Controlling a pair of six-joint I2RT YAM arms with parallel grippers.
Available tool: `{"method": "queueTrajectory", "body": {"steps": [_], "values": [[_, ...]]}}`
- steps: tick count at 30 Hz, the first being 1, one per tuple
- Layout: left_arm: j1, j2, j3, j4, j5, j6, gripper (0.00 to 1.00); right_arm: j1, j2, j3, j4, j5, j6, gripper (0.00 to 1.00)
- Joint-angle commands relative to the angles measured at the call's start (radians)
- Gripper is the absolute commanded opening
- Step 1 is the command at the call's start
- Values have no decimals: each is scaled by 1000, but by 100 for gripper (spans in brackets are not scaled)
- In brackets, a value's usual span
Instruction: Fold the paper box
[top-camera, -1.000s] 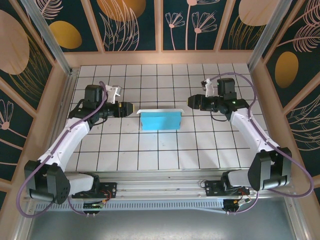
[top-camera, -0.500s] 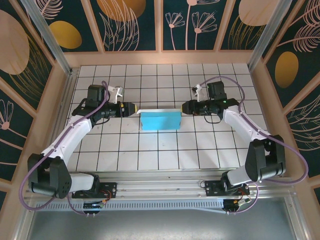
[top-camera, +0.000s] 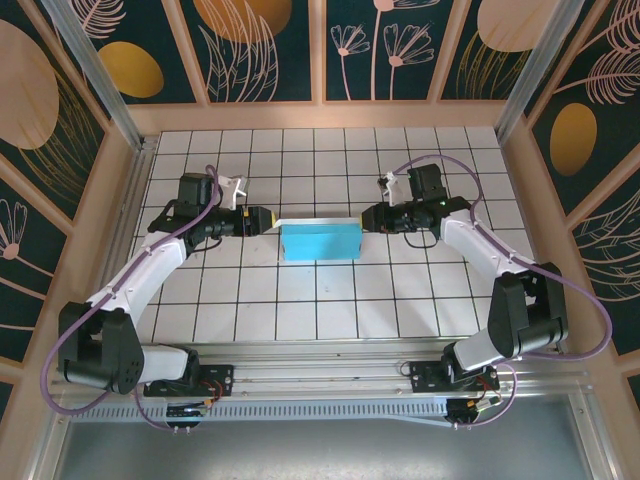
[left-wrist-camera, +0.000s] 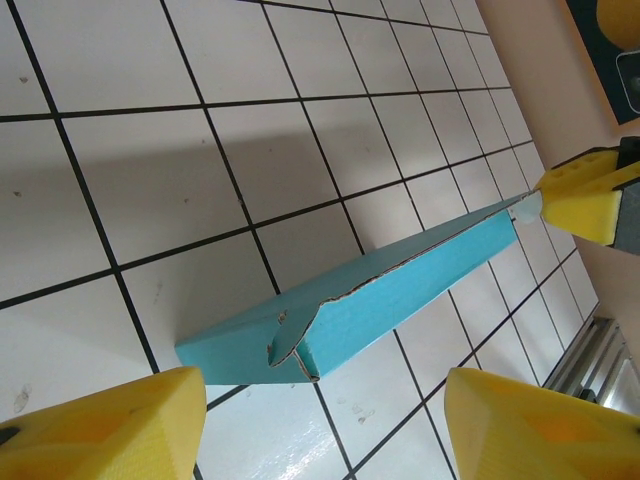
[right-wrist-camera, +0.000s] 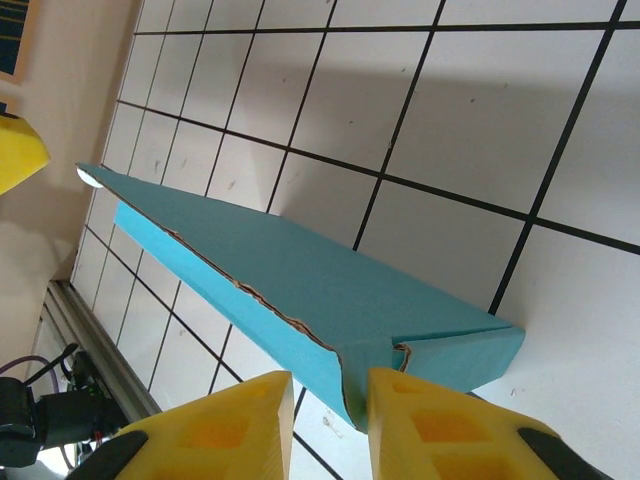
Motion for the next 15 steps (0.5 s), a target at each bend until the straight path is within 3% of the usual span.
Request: {"method": "queueTrajectory", "body": {"steps": [1, 15], "values": [[-8, 13, -16, 28, 18, -22, 64, 9, 9, 14, 23, 17, -7, 24], [-12, 19, -20, 57, 6, -26, 65, 9, 11, -7, 48, 21, 14, 14]]}}
